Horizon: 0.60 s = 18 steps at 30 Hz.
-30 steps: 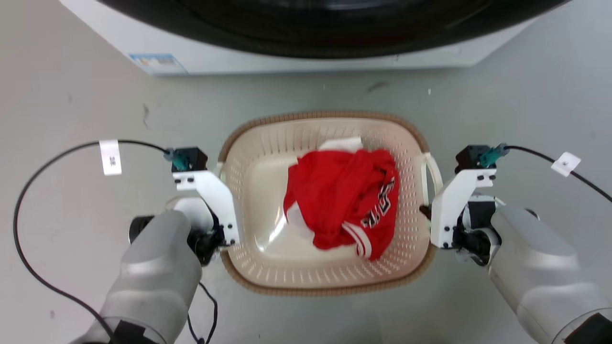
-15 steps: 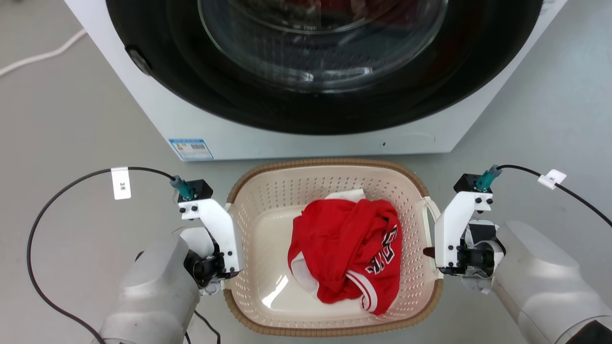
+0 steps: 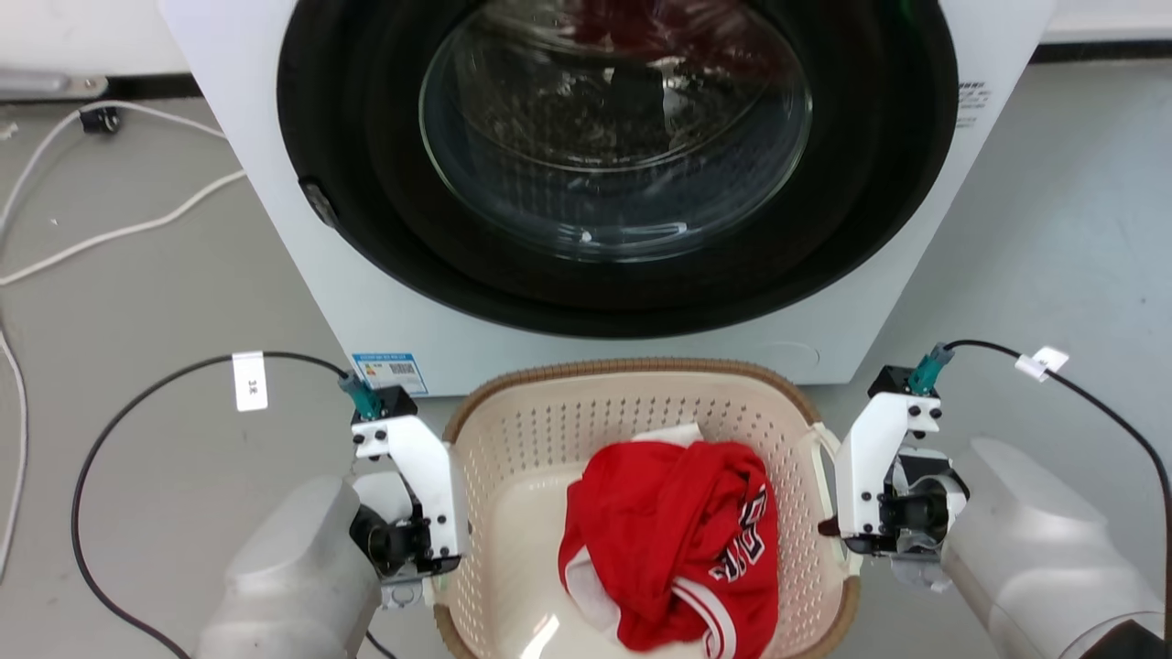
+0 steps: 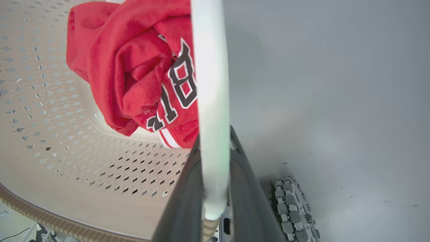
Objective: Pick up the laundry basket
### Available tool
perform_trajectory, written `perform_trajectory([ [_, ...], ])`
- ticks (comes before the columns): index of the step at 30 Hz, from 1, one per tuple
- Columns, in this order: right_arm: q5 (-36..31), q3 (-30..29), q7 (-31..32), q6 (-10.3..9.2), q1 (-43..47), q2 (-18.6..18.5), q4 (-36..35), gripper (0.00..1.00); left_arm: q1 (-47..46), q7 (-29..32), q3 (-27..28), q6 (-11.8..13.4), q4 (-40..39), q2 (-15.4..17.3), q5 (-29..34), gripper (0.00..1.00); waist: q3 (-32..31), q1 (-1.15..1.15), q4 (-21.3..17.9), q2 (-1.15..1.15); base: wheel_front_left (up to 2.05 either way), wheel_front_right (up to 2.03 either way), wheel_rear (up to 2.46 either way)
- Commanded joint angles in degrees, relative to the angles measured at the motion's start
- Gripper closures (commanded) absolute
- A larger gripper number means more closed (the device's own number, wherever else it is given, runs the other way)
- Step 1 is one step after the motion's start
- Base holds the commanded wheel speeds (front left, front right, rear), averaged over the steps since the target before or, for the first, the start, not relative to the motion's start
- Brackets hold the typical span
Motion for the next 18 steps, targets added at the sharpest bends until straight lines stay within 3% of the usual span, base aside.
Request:
perform_trajectory([
  [1,0.7,-0.2,0.3,0.64,0.8,1.2,0.0,1.00,1.1,0.8,-0.3,-0.8,-0.6,-1.1,-1.0,1.00,-1.7,0.01,0.1,0.00,0.00,0.00,0.00],
  [18,-1.4,-2.2,4.8,0.63,5.5,1.2,1.0,1.00,5.9,1.3,-2.8,-0.8,-0.6,-0.4,-4.3,1.00,-6.8,0.01,-0.2,0.00,0.00,0.00,0.00],
])
